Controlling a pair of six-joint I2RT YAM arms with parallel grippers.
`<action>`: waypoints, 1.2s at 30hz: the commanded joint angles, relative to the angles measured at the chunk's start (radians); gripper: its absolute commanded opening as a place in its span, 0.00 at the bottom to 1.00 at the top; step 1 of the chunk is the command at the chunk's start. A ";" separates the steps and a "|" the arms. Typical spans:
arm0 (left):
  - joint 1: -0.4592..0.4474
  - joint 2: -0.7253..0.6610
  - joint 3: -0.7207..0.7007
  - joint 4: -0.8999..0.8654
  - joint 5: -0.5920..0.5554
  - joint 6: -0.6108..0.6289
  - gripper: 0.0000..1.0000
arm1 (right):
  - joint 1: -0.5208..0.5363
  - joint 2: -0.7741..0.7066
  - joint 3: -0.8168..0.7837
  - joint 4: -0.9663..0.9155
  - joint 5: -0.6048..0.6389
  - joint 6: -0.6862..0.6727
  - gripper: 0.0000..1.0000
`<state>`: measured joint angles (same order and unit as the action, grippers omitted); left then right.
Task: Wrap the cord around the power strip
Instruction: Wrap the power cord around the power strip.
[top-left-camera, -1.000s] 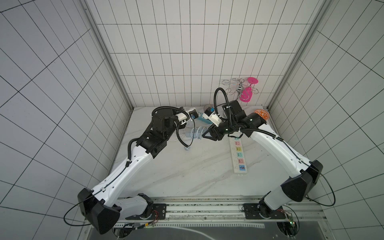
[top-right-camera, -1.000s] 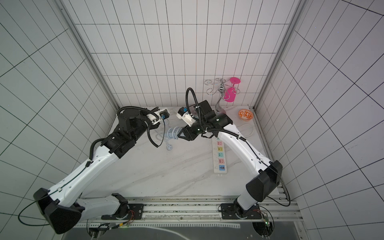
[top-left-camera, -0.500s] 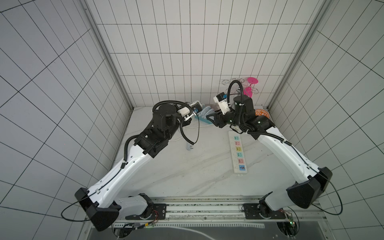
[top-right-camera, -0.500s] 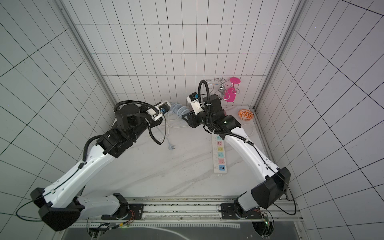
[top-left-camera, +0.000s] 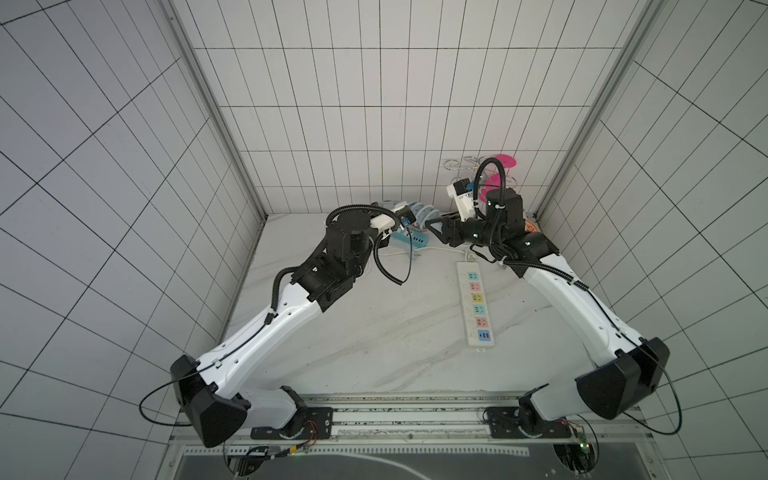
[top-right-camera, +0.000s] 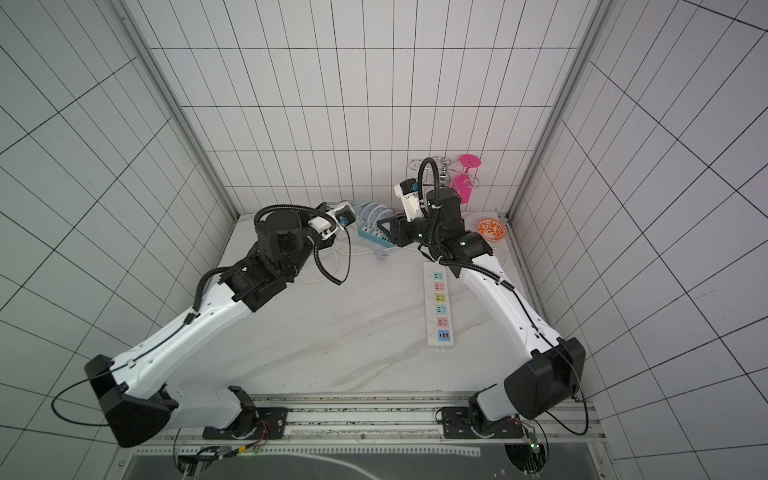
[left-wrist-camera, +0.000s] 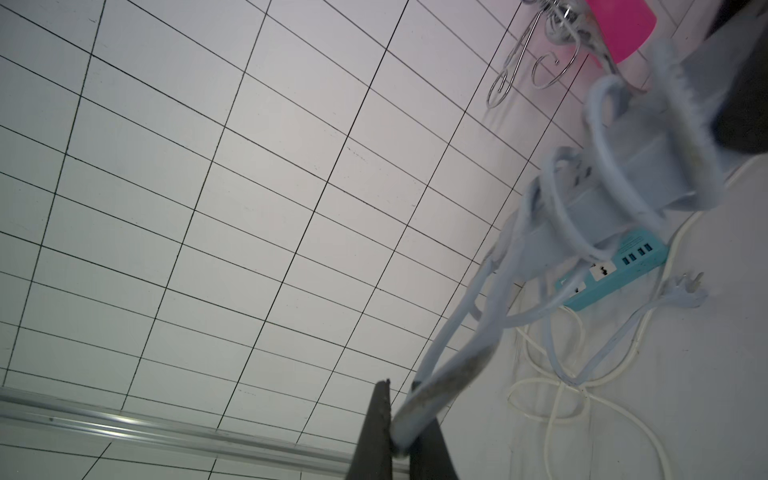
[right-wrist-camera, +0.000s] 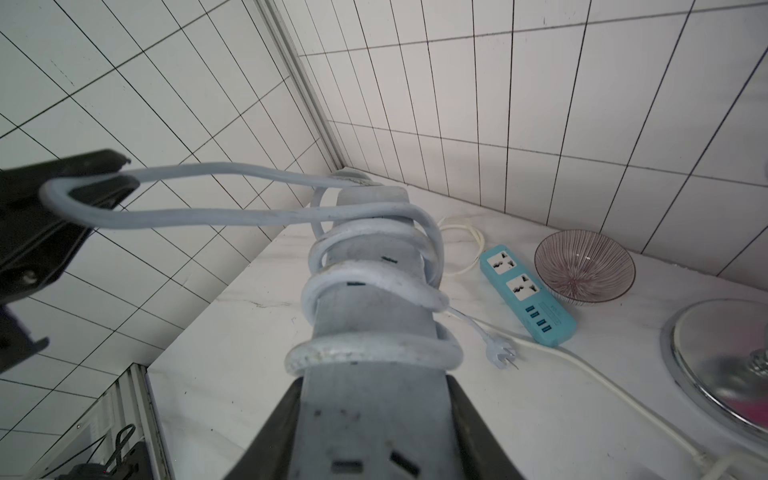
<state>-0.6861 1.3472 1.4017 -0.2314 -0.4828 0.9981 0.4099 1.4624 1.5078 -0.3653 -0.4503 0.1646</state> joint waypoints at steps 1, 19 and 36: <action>0.028 0.018 0.023 0.126 -0.066 0.113 0.00 | -0.027 -0.040 0.084 -0.160 -0.029 -0.057 0.00; -0.078 -0.003 0.066 0.102 -0.179 0.244 0.00 | -0.018 0.004 0.075 -0.298 0.288 -0.128 0.00; -0.199 -0.036 0.262 -0.227 -0.031 -0.162 0.00 | -0.035 -0.059 -0.100 0.143 0.299 0.020 0.00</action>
<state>-0.8715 1.3945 1.5665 -0.4469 -0.5949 1.0367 0.4263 1.4239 1.5093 -0.4156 -0.2970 0.0761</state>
